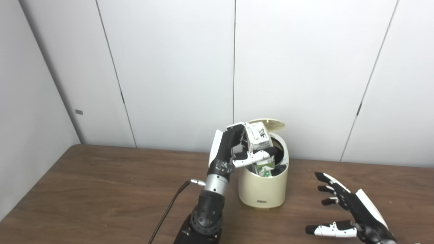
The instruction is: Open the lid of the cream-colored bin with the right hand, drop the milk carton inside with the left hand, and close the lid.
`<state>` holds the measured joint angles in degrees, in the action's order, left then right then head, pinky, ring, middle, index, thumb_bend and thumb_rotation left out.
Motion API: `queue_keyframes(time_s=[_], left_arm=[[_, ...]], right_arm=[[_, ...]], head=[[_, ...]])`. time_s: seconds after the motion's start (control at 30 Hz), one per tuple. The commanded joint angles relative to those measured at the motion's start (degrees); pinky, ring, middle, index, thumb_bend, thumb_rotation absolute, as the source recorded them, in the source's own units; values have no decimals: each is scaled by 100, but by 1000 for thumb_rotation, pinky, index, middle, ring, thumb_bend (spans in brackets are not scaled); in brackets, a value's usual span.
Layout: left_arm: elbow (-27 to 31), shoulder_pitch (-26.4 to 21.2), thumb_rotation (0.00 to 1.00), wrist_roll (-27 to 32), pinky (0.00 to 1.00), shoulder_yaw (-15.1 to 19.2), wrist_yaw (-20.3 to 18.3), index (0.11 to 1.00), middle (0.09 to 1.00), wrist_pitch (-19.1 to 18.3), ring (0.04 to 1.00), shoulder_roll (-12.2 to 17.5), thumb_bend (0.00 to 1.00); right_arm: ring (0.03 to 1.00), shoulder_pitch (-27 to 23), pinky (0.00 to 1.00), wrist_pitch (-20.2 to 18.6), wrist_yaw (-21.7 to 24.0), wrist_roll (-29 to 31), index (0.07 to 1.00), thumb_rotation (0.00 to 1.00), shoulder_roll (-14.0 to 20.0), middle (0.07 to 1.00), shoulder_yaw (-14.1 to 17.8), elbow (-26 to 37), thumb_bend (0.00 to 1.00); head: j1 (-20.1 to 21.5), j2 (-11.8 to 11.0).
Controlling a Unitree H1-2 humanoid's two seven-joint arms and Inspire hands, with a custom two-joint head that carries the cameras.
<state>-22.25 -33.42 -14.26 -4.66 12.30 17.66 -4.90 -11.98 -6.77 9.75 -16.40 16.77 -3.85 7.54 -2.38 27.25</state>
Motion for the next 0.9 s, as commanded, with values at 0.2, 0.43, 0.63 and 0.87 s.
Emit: queue_keyframes(time_s=[0.2,0.43,0.63,0.87], left_arm=[[-465,-553,0,-312,424,-54,931,495,478,922,462,-45,521],[-743,-635,0,-454,423,-398,1773,495,477,926,458,51,522],[-974,-722,0,-449,420,-947,2551,492,479,926,447,270,521],[-1346,-804,0,-259,412,-1538,3255,489,479,926,436,447,522]], right_arm=[[850,-123,728,36,-30,16,905,129,74,914,69,282,787],[843,-127,691,-34,-18,42,899,143,83,911,98,323,795],[842,-110,704,-67,12,19,903,145,117,911,80,398,791],[839,-84,723,-117,3,11,900,145,113,909,95,478,800]], head=[[32,21],[40,68],[71,95],[84,121]])
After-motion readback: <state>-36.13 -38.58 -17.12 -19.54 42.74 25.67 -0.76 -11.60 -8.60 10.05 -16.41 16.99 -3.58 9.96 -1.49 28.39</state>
